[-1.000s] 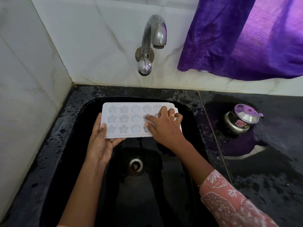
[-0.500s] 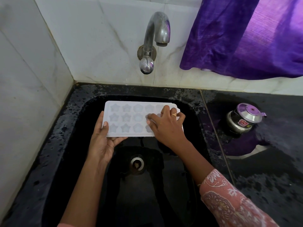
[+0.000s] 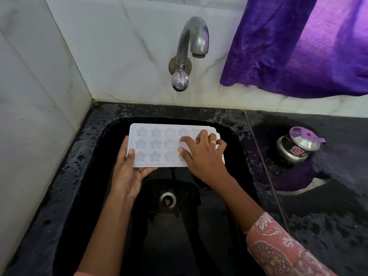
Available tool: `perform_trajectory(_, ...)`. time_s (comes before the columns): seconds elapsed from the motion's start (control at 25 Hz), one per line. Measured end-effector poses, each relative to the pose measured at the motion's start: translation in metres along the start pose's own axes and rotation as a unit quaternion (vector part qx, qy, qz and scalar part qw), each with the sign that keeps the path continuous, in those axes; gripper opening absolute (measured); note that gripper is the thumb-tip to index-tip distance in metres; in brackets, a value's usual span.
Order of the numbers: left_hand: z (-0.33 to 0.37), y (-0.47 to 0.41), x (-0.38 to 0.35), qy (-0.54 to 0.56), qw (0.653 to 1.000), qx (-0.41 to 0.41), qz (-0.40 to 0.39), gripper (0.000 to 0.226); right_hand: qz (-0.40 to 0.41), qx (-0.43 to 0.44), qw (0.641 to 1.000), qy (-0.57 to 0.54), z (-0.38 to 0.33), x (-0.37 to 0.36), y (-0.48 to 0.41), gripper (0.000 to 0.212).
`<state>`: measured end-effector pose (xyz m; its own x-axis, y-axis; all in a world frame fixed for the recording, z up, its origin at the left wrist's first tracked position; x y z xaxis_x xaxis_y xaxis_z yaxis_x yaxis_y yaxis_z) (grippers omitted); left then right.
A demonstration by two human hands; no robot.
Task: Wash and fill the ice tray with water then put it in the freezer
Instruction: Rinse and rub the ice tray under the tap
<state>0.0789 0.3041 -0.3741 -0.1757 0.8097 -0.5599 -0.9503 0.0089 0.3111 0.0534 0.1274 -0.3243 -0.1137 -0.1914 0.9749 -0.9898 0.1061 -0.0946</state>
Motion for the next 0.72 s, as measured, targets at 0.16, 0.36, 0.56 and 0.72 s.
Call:
perform_trajectory(0.16, 0.0, 0.0, -0.001, 0.008, 1.0, 0.0, -0.005, 0.041, -0.026, 0.041, 0.999, 0.01, -0.015, -0.006, 0.0, 0.04)
perform_trajectory(0.36, -0.003, 0.0, -0.002, 0.002, 1.0, 0.003, -0.011, 0.043, -0.02, 0.043, 0.999, -0.002, -0.021, -0.011, -0.007, 0.036)
perform_trajectory(0.56, -0.002, 0.0, -0.001, -0.001, 1.0, -0.002, -0.009, 0.042, -0.025, 0.041, 0.999, 0.014, -0.016, -0.012, -0.009, 0.035)
perform_trajectory(0.72, -0.004, 0.001, 0.0, -0.001, 1.0, 0.001, -0.002, 0.041, 0.006, 0.036, 0.999, 0.024, -0.015, -0.013, -0.01, 0.033)
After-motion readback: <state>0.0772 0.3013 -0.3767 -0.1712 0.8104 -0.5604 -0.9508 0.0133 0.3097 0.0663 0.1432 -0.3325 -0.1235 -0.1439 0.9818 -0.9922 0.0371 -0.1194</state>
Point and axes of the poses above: each hand's wrist, its own y-axis away from the middle knuckle, its own x-axis out of the back of the hand, z = x × y, the point moved 5 cm from there along -y, towards the middle knuckle, and after that the axes turned 2 degrees about -x, right-handed, at the moved point
